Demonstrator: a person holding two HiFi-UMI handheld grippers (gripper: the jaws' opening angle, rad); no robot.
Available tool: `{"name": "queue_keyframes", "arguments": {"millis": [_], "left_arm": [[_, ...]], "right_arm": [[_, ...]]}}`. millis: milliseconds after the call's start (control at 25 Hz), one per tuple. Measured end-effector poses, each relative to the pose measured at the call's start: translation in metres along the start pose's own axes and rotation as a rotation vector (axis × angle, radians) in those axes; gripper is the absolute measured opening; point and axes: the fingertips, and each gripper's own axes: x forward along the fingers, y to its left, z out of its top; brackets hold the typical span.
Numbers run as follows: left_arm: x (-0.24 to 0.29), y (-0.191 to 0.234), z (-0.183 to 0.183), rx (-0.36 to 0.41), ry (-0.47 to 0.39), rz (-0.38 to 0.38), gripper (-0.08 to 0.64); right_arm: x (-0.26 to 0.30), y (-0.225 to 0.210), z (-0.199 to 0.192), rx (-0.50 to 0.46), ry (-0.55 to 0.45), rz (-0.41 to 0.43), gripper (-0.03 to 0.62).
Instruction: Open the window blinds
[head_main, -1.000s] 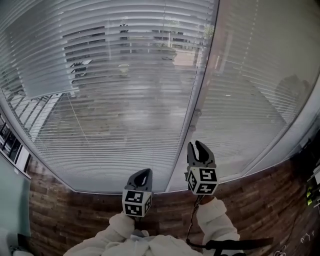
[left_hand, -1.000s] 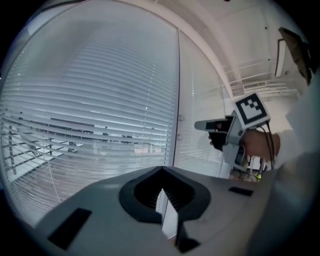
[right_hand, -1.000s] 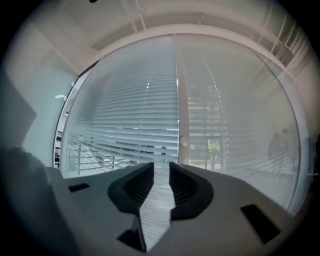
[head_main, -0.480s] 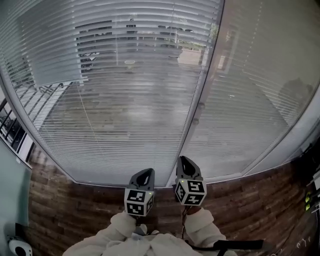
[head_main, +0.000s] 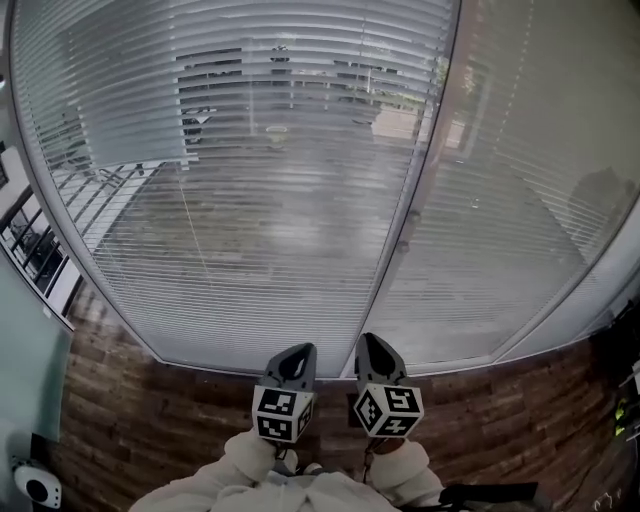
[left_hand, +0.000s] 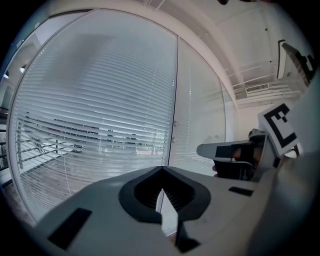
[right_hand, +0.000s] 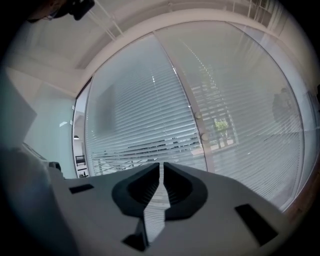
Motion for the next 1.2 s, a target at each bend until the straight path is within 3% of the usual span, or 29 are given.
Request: {"name": "queue_keyframes", "arguments": {"millis": [200, 560, 1000, 1200], "left_arm": [[-0.012, 0.005, -0.005, 0.006, 0.003, 0.011, -0.002], [-0.033, 0.016, -0.015, -0.023, 0.037, 0.041, -0.002], [-0.082, 0.007, -0.010, 0.006, -0.003, -0.057, -0.002], [-0.103, 0.017, -0.013, -0.002, -0.012, -0.042, -0.002]], "right_arm": [[-0.012, 0.003, -0.003, 0.013, -0.027, -0.012, 0.035], [-0.031, 0.007, -0.026, 0.039, 0.024, -0.029, 0.035], [-0.065, 0.040, -0.035, 0.088, -0.031, -0.127, 0.035], [-0.081, 0.057, -0.039, 0.098, -0.043, -0.141, 0.035]]}}
